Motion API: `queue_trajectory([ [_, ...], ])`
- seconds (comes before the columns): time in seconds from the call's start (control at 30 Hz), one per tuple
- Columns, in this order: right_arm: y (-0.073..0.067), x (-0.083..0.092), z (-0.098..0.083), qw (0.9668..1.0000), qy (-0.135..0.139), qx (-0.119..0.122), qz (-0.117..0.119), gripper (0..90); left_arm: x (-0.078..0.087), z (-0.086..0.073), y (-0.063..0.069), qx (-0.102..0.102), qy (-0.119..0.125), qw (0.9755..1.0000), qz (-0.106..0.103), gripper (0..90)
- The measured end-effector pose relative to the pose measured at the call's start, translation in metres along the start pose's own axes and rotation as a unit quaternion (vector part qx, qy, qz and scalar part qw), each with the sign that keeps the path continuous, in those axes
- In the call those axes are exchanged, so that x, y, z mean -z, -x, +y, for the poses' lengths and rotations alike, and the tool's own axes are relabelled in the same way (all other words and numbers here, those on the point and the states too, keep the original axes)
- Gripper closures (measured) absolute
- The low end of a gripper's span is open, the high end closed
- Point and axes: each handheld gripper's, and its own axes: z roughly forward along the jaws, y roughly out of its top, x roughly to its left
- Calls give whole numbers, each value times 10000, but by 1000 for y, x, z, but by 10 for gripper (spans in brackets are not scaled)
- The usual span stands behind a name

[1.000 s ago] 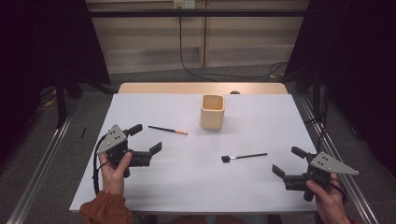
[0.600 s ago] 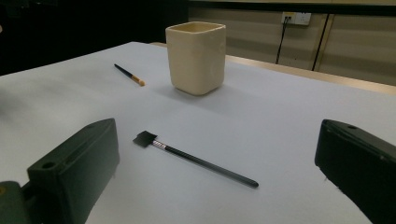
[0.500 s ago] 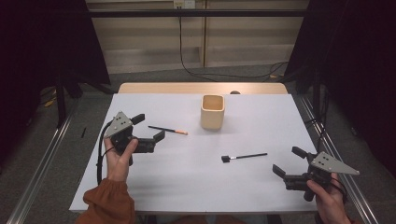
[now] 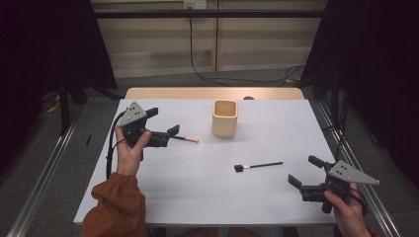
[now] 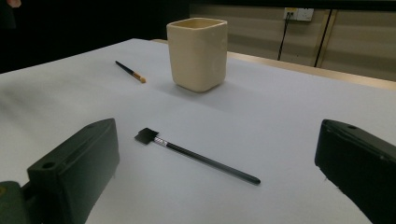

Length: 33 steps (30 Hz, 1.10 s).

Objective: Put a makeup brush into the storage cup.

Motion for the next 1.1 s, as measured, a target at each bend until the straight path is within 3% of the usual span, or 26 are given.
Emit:
queue_trajectory([
  [0.17, 0, 0, 0, 10000, 11, -25, 5, 0, -7, 7, -5, -42, 42, 10000, 49, 15],
  [0.23, 0, 0, 0, 10000, 3, -10, 11, 0, -13, 9, -7, -132, -45, 9997, 183, 17],
  [0.57, 0, 0, 0, 10000, -13, 15, -35, 0, -28, 19, -24, -7, -22, 9999, 131, 15],
  [0.87, 1, 0, -1, 10000, -19, -17, -31, 0, -38, 38, -40, -245, -155, 9995, 82, 17],
  [1.1, 1, 0, -1, 10000, -25, -34, -27, 0, -46, 49, -47, -265, -189, 9995, 22, 22],
])
